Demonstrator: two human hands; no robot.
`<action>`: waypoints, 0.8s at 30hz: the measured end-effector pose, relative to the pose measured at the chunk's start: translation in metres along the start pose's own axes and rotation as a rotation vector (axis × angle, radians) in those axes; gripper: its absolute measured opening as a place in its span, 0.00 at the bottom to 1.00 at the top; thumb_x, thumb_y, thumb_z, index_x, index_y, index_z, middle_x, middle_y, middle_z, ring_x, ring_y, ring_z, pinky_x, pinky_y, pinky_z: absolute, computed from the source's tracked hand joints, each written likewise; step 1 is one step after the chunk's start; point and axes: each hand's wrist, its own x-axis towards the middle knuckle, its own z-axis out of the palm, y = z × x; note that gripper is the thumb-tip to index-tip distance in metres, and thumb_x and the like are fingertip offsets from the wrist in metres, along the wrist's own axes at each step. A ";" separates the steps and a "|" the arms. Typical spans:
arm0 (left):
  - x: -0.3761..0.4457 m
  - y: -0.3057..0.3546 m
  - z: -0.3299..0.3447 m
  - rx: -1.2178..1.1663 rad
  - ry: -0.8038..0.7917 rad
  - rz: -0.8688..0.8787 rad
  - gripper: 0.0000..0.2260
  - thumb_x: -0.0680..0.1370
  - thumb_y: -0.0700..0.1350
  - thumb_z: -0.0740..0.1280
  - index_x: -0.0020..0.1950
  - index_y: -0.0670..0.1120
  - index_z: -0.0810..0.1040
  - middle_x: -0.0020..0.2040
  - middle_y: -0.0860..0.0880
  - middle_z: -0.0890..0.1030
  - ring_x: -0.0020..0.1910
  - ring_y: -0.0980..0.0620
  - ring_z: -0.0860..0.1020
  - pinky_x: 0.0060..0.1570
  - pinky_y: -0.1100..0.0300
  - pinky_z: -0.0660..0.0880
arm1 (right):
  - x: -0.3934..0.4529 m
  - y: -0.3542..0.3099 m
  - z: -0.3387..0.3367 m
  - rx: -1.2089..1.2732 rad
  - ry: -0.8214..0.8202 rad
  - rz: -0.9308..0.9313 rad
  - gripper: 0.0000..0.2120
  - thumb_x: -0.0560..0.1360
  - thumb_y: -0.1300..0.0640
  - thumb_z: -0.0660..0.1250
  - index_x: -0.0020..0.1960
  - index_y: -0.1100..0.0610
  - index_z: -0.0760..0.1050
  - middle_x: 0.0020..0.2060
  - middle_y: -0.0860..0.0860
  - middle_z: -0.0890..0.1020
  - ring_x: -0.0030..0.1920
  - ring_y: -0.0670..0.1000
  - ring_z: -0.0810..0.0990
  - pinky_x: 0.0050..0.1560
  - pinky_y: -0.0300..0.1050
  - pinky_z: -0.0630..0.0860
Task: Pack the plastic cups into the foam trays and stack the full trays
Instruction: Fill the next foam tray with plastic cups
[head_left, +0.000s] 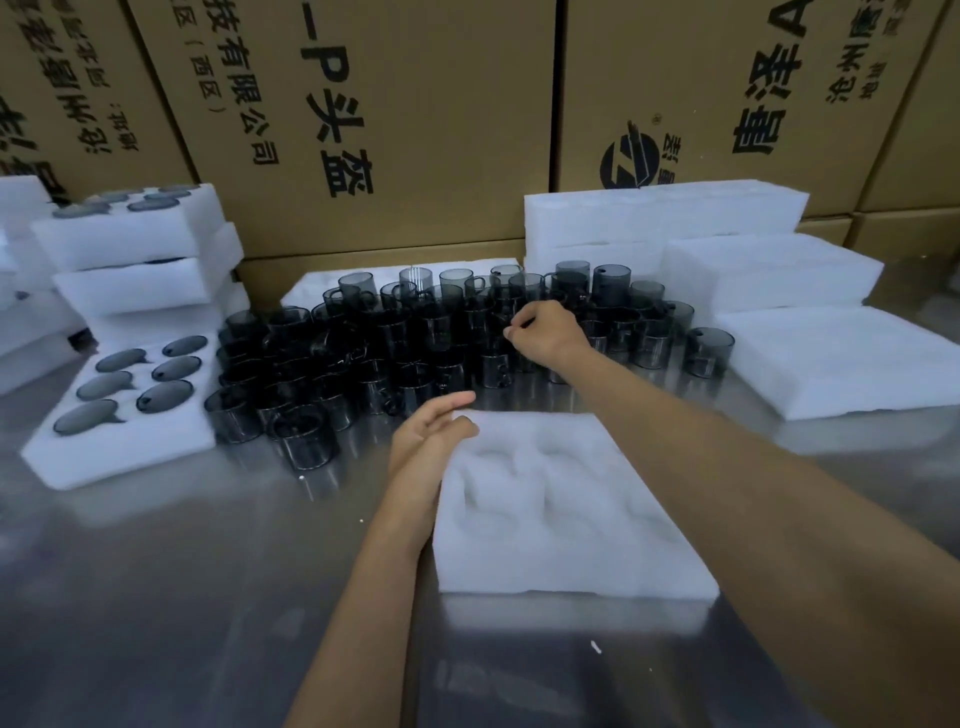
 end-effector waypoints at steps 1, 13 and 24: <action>0.000 0.000 0.000 0.003 -0.003 -0.004 0.14 0.74 0.34 0.68 0.53 0.50 0.84 0.40 0.51 0.85 0.36 0.56 0.83 0.33 0.64 0.78 | 0.001 0.000 0.005 0.014 0.022 0.009 0.05 0.78 0.53 0.68 0.53 0.52 0.79 0.54 0.49 0.81 0.57 0.53 0.79 0.58 0.47 0.76; -0.001 -0.003 0.001 0.072 0.004 -0.025 0.13 0.73 0.38 0.69 0.49 0.55 0.85 0.45 0.51 0.85 0.46 0.49 0.82 0.50 0.52 0.80 | 0.003 -0.011 0.023 0.284 0.065 0.058 0.06 0.77 0.58 0.70 0.43 0.53 0.74 0.47 0.51 0.83 0.42 0.46 0.81 0.46 0.42 0.78; -0.014 0.001 -0.002 0.032 -0.043 0.000 0.10 0.75 0.38 0.71 0.54 0.49 0.84 0.50 0.46 0.85 0.51 0.46 0.83 0.60 0.43 0.77 | -0.065 -0.005 -0.018 0.378 -0.003 -0.111 0.07 0.78 0.61 0.67 0.45 0.55 0.70 0.39 0.51 0.87 0.39 0.40 0.79 0.49 0.42 0.71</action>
